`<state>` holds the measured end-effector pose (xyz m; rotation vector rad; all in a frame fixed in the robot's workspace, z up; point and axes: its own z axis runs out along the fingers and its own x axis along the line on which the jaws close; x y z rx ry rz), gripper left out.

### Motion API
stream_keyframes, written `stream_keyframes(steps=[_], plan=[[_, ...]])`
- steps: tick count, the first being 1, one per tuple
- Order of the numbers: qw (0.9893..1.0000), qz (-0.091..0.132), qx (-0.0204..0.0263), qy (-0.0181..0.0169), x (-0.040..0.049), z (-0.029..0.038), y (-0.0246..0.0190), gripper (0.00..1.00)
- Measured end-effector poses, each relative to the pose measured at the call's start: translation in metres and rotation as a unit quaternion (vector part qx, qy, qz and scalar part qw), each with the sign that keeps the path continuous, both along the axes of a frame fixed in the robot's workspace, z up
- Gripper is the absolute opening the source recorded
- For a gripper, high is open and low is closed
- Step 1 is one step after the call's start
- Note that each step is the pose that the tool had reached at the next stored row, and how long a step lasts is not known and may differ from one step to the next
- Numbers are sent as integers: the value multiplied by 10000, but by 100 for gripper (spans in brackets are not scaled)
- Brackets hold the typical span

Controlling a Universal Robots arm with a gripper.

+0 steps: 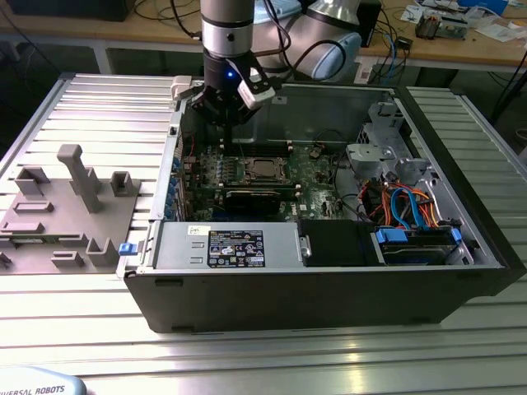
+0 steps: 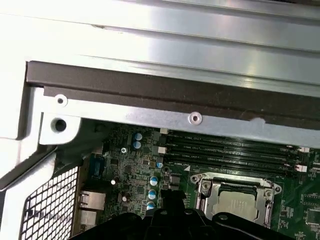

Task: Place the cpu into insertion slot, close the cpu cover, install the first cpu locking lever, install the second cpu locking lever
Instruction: 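Install the first cpu locking lever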

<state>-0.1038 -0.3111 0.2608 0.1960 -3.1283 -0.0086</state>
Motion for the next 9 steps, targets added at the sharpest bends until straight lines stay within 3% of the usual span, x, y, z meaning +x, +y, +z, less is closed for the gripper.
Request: stream_keyframes(steps=[1,2,3,4,5,9], plan=[[10000,0,7,-1,1,3,7,11],[9999,0,147,6,4,57,24,11],[9997,0,239,16,7,54,25,11],[9997,0,239,16,7,53,25,11],[9997,0,238,25,189,52,25,11],[9997,-14,238,32,238,51,19,11]])
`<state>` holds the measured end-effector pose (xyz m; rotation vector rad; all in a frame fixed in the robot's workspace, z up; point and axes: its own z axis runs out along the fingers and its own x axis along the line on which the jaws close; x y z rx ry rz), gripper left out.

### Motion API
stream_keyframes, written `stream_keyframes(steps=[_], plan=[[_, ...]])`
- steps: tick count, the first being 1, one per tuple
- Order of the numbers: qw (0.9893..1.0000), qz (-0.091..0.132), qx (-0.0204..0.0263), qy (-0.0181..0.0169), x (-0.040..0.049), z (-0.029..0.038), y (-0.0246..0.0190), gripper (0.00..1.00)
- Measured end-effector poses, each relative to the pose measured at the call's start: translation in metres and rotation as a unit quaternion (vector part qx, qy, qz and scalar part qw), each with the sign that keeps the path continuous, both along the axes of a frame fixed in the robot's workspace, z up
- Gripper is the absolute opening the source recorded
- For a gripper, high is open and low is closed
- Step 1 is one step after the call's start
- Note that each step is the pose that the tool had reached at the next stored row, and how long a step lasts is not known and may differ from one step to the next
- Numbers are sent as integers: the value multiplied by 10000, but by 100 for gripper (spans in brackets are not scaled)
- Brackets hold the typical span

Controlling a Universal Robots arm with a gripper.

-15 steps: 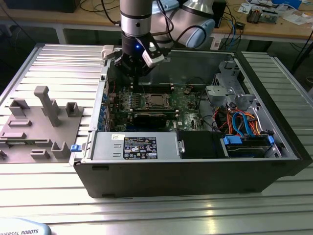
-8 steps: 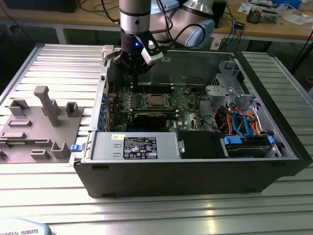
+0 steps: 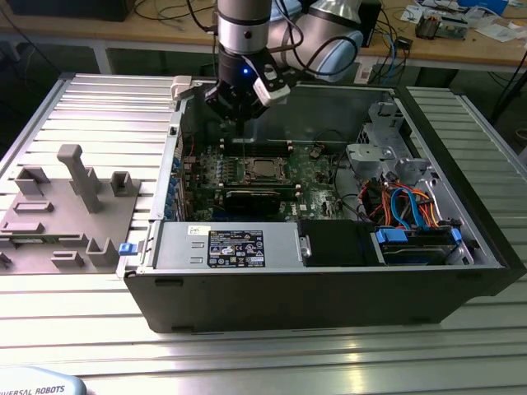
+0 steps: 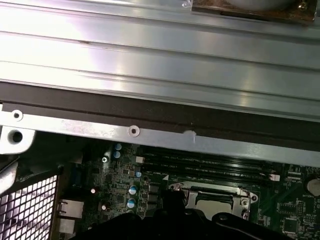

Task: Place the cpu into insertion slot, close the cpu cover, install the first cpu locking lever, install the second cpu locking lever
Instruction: 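Install the first cpu locking lever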

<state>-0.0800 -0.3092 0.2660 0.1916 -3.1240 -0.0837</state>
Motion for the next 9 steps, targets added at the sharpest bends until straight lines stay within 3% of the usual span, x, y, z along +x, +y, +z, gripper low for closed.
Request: stream_keyframes(steps=[9], plan=[[9998,-185,-15,3,77,-18,-5,11]])
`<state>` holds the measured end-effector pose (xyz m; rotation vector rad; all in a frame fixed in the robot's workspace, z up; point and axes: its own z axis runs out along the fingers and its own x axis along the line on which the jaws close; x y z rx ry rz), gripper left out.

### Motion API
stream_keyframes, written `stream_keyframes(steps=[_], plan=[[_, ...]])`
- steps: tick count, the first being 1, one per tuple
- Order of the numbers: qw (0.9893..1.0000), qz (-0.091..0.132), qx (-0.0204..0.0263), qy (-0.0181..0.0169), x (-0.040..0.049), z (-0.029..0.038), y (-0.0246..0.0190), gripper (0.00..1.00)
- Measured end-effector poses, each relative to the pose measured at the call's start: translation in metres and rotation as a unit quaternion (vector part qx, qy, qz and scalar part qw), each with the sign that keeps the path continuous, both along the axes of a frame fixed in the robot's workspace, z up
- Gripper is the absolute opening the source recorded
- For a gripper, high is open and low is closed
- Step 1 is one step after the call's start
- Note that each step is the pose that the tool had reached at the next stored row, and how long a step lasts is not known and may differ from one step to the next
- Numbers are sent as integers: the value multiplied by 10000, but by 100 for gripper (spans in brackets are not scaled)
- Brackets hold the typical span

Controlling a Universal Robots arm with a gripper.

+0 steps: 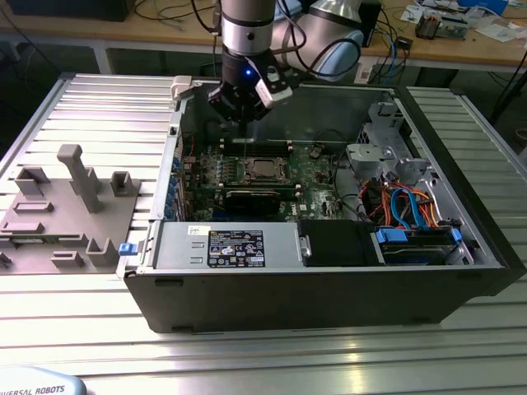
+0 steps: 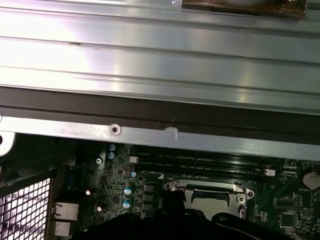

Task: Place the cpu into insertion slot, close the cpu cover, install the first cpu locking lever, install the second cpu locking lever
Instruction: 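Install the first cpu locking lever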

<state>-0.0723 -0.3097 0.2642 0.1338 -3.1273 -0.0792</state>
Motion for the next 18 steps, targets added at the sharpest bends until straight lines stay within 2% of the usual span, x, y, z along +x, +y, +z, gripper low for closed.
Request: stream_keyframes(steps=[6,12,18], plan=[[10000,-22,-5,4,86,-18,-2,11],[10000,-22,-3,20,138,-89,-2,11],[10000,-23,0,31,193,-126,-2,11]])
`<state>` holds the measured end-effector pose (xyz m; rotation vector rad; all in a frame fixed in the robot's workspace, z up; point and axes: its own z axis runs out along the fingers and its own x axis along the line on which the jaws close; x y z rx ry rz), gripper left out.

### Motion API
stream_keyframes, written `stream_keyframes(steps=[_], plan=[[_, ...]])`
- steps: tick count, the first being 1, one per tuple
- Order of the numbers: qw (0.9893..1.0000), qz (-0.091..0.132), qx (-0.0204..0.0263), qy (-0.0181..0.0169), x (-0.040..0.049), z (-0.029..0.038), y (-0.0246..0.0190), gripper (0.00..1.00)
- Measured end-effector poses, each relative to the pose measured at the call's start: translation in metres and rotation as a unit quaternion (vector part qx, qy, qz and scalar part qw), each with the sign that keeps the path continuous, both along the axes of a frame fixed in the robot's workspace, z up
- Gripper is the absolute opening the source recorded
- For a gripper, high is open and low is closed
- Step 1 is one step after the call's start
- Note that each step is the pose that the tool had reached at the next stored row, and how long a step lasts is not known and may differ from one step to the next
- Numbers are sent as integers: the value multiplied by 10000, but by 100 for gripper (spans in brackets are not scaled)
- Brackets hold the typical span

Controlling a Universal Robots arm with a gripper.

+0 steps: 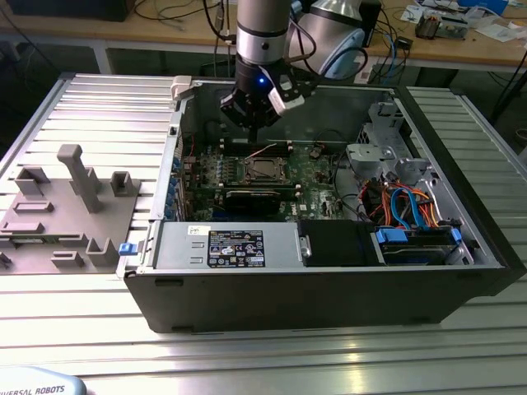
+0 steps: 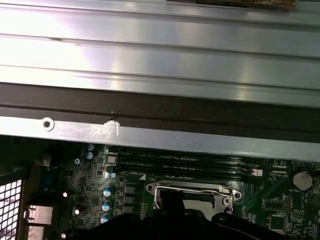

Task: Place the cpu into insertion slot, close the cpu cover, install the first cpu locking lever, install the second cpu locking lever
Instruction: 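Install the first cpu locking lever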

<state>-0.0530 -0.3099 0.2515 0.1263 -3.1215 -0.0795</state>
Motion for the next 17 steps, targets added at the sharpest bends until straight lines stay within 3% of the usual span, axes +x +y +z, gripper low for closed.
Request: stream_keyframes(steps=[14,17], plan=[[10000,17,21,18,97,-82,0,11],[10000,35,85,18,98,-110,0,11]])
